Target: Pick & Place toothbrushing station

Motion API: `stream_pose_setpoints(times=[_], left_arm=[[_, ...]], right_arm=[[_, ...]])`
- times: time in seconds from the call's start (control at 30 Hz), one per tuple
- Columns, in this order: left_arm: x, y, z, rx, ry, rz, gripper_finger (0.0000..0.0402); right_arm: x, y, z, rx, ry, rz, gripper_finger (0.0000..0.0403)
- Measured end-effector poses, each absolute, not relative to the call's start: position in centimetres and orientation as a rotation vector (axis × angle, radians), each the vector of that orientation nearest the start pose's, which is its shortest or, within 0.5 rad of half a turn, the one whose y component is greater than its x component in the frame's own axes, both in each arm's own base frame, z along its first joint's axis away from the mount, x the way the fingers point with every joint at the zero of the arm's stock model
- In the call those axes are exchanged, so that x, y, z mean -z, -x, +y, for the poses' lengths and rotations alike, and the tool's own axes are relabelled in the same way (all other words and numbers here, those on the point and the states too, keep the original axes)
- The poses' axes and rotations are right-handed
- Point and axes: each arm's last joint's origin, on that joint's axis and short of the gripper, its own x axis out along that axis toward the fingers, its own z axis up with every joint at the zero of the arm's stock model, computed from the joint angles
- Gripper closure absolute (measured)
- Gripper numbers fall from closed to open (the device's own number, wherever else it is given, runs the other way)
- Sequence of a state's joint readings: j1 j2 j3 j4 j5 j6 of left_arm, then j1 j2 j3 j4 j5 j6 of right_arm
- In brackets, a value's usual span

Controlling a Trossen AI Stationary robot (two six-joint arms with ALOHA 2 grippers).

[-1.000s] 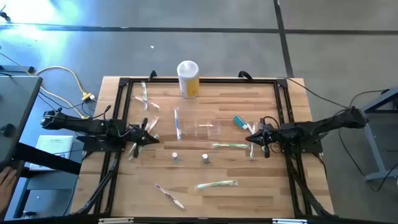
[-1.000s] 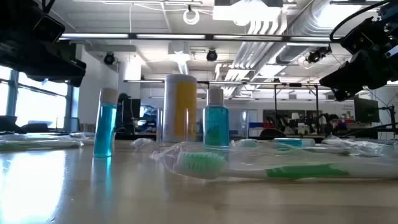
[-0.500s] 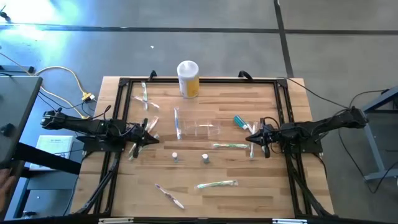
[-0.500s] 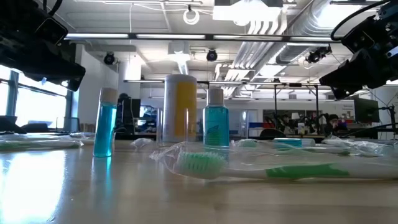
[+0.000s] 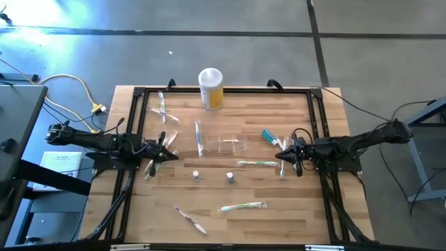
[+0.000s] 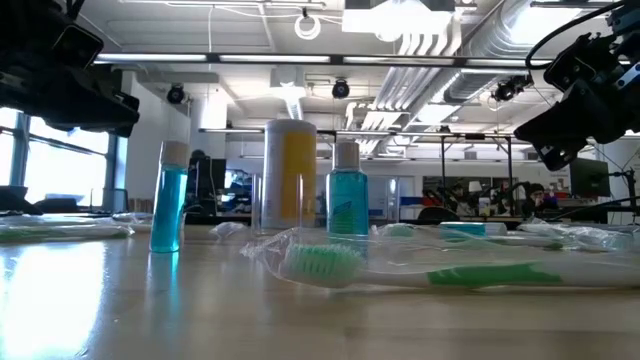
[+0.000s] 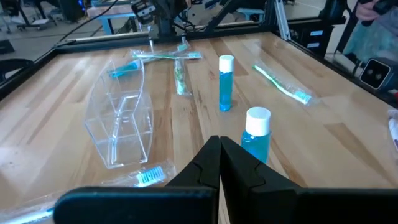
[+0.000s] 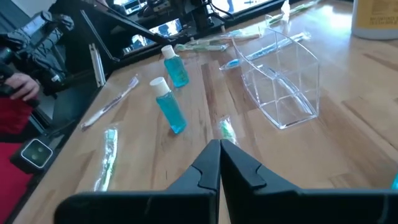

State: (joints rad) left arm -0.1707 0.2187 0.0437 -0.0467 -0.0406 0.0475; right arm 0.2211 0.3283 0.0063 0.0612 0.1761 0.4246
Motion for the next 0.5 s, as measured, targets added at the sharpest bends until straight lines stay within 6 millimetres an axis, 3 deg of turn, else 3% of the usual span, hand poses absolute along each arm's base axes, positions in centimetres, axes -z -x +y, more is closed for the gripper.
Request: stream_pose_setpoints(times=[0.33,0.5], left_arm=[[-15.6,-10.7,-1.7,0.132,-0.071,0.217,0.0402],[-15.6,-10.7,-1.7,0.132,-0.071,0.217,0.0402]], right_arm=[[-14.4,-11.3,2.0,0.013,-0.37,0.252,0.0401],[-15.5,-11.5,2.1,-0.013,-0.361,0.139,0.0401]])
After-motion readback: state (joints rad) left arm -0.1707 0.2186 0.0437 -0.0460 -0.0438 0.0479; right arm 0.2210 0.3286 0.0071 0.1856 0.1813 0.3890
